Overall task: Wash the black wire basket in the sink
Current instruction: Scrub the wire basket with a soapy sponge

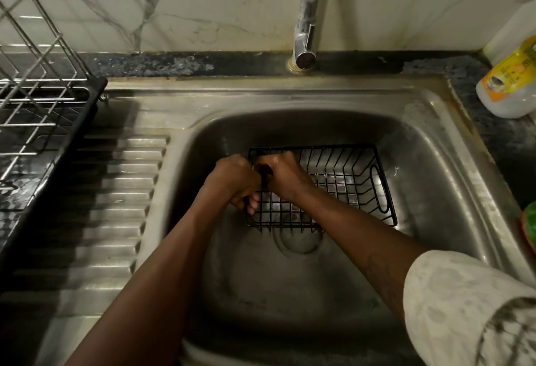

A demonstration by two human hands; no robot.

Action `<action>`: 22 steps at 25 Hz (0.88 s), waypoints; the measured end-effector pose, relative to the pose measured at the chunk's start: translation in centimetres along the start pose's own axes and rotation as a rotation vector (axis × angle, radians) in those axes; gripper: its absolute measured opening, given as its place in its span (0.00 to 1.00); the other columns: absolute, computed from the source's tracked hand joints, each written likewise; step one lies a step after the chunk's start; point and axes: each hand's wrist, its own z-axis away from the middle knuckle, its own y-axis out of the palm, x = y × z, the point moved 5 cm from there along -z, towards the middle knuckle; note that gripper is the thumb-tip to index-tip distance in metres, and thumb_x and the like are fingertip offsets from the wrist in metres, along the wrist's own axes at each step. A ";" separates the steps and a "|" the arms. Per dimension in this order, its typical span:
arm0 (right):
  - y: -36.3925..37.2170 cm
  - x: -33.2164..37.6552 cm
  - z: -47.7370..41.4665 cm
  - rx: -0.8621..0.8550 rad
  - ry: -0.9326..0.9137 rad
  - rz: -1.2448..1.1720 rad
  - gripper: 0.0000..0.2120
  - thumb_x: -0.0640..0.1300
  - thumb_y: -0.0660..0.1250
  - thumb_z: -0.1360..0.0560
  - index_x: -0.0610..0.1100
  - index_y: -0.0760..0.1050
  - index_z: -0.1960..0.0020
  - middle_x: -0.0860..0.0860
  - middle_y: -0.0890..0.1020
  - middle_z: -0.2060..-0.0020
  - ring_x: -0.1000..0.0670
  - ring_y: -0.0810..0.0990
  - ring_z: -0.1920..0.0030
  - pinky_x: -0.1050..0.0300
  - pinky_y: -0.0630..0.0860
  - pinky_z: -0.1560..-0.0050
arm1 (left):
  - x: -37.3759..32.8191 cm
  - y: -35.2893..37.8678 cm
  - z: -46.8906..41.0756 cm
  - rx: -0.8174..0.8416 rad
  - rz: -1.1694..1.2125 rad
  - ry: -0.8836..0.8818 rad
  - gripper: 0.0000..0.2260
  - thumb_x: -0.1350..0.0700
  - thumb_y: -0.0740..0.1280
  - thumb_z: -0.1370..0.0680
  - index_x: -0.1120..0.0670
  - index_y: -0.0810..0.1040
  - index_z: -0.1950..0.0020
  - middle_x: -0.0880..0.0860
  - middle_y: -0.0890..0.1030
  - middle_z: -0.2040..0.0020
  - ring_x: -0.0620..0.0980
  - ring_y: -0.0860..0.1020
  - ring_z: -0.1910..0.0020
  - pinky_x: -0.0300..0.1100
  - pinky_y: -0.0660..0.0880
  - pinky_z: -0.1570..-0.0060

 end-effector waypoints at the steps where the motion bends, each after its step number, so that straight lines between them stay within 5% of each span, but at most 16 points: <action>1: -0.1 -0.2 0.0 0.013 0.021 0.001 0.08 0.33 0.71 0.28 0.44 0.84 0.53 0.50 0.83 0.61 0.55 0.78 0.61 0.52 0.80 0.56 | -0.1 -0.1 0.2 0.004 -0.005 -0.005 0.17 0.59 0.57 0.16 0.67 0.79 0.57 0.62 0.86 0.60 0.57 0.84 0.65 0.50 0.83 0.52; 5: 0.6 0.0 2.1 0.154 0.068 -0.131 0.04 0.36 0.76 0.29 0.44 0.85 0.60 0.52 0.85 0.65 0.60 0.82 0.64 0.56 0.82 0.57 | -0.4 -0.4 0.8 -0.017 -0.032 -0.019 0.14 0.59 0.60 0.16 0.65 0.80 0.55 0.63 0.86 0.55 0.58 0.86 0.58 0.52 0.83 0.47; 11: 2.0 1.0 3.6 0.587 0.072 -0.004 0.06 0.40 0.74 0.26 0.48 0.86 0.50 0.55 0.87 0.55 0.56 0.83 0.52 0.59 0.78 0.44 | -0.2 0.0 0.4 0.026 -0.076 -0.072 0.17 0.59 0.58 0.15 0.65 0.81 0.56 0.62 0.86 0.55 0.57 0.86 0.54 0.51 0.82 0.45; 16: -1.0 -1.6 5.1 0.626 0.029 0.047 0.08 0.38 0.74 0.26 0.49 0.87 0.51 0.56 0.87 0.57 0.59 0.83 0.56 0.66 0.75 0.51 | 0.0 -0.1 0.3 0.021 -0.030 -0.076 0.16 0.58 0.57 0.15 0.67 0.80 0.51 0.62 0.86 0.55 0.58 0.86 0.55 0.51 0.82 0.45; 19: -3.4 -3.9 6.7 0.743 0.030 0.187 0.10 0.34 0.71 0.27 0.48 0.85 0.57 0.56 0.85 0.63 0.59 0.80 0.61 0.71 0.70 0.56 | 0.0 0.0 0.4 0.045 -0.023 -0.070 0.17 0.58 0.55 0.15 0.67 0.80 0.50 0.63 0.86 0.52 0.59 0.86 0.52 0.52 0.81 0.43; 22: -5.5 -6.3 7.6 0.868 0.115 0.488 0.07 0.36 0.71 0.27 0.43 0.84 0.50 0.49 0.84 0.54 0.52 0.80 0.51 0.64 0.75 0.52 | -0.1 0.1 0.4 0.049 -0.035 -0.066 0.18 0.58 0.55 0.15 0.66 0.80 0.53 0.63 0.86 0.51 0.59 0.85 0.51 0.52 0.80 0.42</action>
